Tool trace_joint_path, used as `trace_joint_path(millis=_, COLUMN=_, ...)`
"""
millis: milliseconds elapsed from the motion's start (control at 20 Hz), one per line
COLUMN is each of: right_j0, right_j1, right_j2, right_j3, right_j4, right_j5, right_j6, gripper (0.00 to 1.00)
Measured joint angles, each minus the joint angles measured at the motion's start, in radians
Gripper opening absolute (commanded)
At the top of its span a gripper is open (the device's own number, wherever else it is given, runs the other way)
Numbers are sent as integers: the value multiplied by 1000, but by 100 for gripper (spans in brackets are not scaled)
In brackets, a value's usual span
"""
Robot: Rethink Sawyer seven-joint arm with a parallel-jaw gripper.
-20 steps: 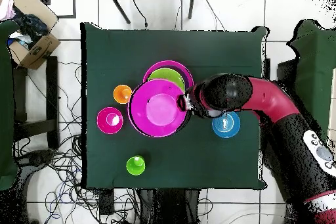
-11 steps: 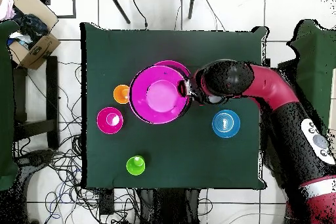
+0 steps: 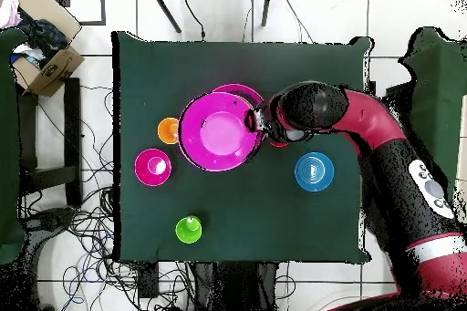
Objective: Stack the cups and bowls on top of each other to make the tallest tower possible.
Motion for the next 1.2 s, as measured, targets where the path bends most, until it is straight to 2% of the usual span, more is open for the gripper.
trace_joint_path(millis=450, right_j0=-2, right_j1=45, right_j2=-2, right_j3=-1, right_j4=-15, right_j5=0, right_j6=0, gripper=0)
trace_joint_path(millis=1200, right_j0=-2, right_j1=63, right_j2=-2, right_j3=-27, right_j4=-22, right_j5=0, right_j6=0, gripper=0)
